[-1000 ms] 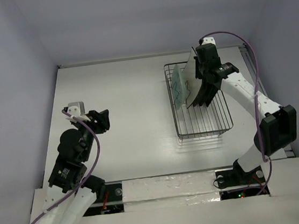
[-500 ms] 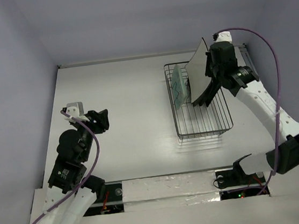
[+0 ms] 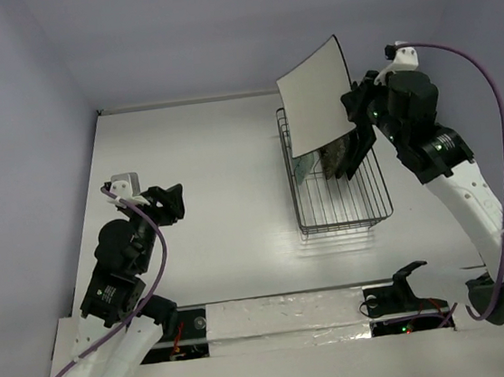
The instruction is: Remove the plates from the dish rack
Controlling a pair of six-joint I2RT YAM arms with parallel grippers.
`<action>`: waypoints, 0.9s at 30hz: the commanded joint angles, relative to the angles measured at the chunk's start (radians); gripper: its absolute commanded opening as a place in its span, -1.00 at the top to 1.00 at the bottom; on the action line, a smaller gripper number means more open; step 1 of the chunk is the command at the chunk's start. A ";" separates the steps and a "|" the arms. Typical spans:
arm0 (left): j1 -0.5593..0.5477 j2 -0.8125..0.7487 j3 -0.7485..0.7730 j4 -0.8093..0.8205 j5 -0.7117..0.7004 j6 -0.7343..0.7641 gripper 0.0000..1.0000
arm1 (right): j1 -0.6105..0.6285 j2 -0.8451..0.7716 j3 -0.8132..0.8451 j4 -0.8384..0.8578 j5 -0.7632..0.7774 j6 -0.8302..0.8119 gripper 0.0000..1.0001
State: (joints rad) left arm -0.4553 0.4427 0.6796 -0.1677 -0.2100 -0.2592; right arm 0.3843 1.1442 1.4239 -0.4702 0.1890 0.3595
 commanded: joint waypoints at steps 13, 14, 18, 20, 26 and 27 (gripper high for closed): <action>0.021 -0.047 -0.008 0.030 0.003 -0.017 -0.06 | 0.332 0.653 0.326 0.697 -0.172 0.424 1.00; 0.021 -0.050 -0.008 0.028 0.003 -0.018 -0.06 | 0.343 0.695 0.361 0.708 -0.172 0.441 1.00; 0.021 -0.058 -0.009 0.027 0.003 -0.018 -0.04 | 0.372 0.900 0.577 0.676 -0.197 0.513 1.00; 0.021 -0.058 -0.009 0.027 0.003 -0.018 -0.03 | 0.384 1.015 0.723 0.599 -0.168 0.512 1.00; 0.030 -0.061 -0.009 0.030 0.003 -0.018 -0.03 | 0.384 1.180 0.822 0.552 -0.195 0.561 1.00; 0.030 -0.064 -0.009 0.028 0.003 -0.017 -0.03 | 0.384 1.201 0.814 0.550 -0.195 0.567 1.00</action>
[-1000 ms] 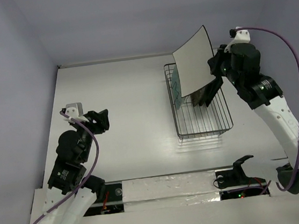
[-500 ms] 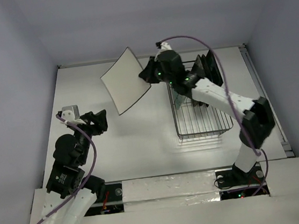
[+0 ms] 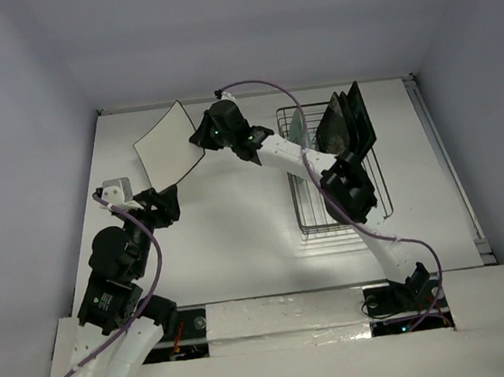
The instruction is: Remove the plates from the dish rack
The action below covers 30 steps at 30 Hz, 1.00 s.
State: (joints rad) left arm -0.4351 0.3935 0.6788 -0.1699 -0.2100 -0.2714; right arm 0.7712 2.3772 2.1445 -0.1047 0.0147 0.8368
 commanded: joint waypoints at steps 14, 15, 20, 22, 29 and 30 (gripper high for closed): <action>0.010 -0.015 -0.010 0.036 0.003 -0.005 -0.03 | 0.007 -0.033 -0.150 0.204 0.008 0.133 0.64; 0.010 -0.012 -0.010 0.036 0.003 -0.003 -0.02 | 0.007 -0.036 -0.172 0.204 0.005 0.127 0.53; 0.010 -0.016 -0.010 0.037 0.003 -0.005 -0.02 | 0.016 -0.062 -0.302 0.232 -0.056 0.108 0.02; 0.010 -0.016 -0.012 0.038 0.003 -0.005 -0.03 | 0.016 -0.082 -0.350 0.237 -0.081 0.097 -0.08; 0.019 -0.016 -0.012 0.041 0.003 -0.002 -0.03 | 0.016 -0.079 -0.342 0.143 -0.140 0.029 -0.41; 0.019 -0.016 -0.012 0.040 0.003 -0.003 -0.03 | 0.016 -0.085 -0.347 0.140 -0.140 0.019 -0.43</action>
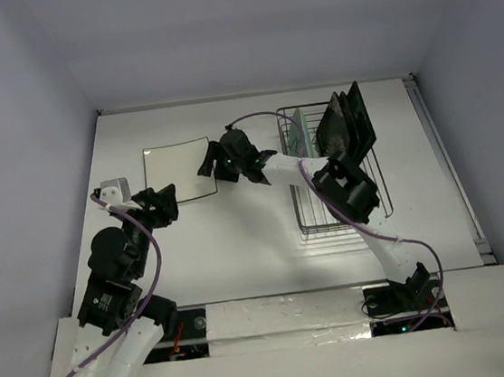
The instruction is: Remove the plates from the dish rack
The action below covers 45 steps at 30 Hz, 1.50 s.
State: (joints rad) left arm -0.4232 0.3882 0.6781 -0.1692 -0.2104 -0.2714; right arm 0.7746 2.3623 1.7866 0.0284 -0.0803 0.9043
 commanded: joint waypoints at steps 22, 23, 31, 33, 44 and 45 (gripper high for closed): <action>0.008 -0.046 -0.009 0.030 0.003 -0.008 1.00 | -0.195 -0.914 -0.259 -0.577 0.588 -0.601 1.00; 0.008 -0.049 -0.011 0.030 0.003 -0.006 1.00 | -0.218 -0.931 -0.253 -0.640 0.618 -0.610 1.00; 0.008 -0.057 -0.011 0.030 0.003 -0.006 0.70 | -0.296 -0.870 -0.247 -0.743 0.683 -0.650 0.12; 0.008 -0.060 -0.011 0.028 0.003 -0.006 0.66 | -0.310 -0.851 -0.237 -0.746 0.694 -0.656 0.12; 0.008 -0.045 -0.012 0.031 0.003 -0.006 0.63 | -0.353 -0.773 -0.237 -0.746 0.711 -0.674 0.17; 0.008 -0.043 -0.012 0.033 0.003 -0.006 0.63 | -0.353 -0.772 -0.237 -0.749 0.714 -0.674 0.17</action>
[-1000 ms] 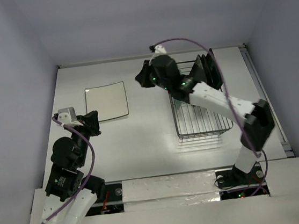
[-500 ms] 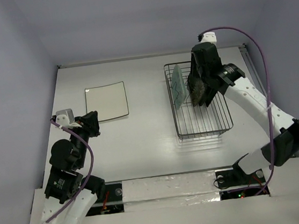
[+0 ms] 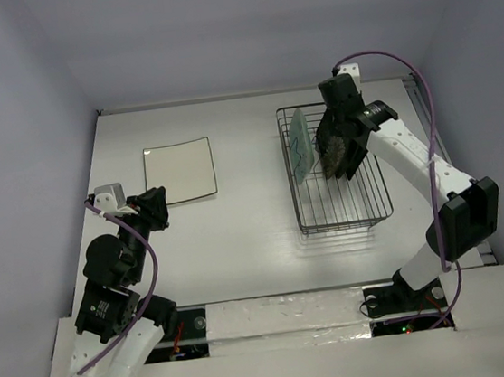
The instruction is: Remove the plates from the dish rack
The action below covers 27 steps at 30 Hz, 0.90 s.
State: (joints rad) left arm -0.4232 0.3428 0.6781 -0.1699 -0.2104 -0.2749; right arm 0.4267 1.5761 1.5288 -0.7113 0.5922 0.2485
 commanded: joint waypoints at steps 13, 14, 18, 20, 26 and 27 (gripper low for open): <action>0.008 0.005 -0.012 0.033 0.003 -0.001 0.62 | -0.032 0.085 0.030 0.035 -0.005 -0.048 0.25; 0.008 0.005 -0.012 0.035 0.003 -0.001 0.62 | -0.032 0.094 0.036 0.033 -0.002 -0.049 0.26; 0.008 0.002 -0.012 0.035 0.003 -0.003 0.61 | -0.042 0.127 0.062 0.041 0.006 -0.067 0.27; 0.008 0.002 -0.012 0.033 0.003 -0.003 0.61 | -0.042 0.137 0.080 0.041 0.012 -0.083 0.28; 0.008 0.001 -0.012 0.035 0.003 -0.001 0.61 | -0.042 0.145 0.117 0.013 0.058 -0.118 0.70; 0.008 0.001 -0.012 0.036 0.003 -0.001 0.61 | -0.042 0.141 0.126 0.010 0.061 -0.123 0.75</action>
State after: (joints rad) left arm -0.4232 0.3439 0.6781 -0.1699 -0.2104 -0.2749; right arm 0.3870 1.7271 1.5898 -0.7200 0.6109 0.1463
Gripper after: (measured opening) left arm 0.196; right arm 0.161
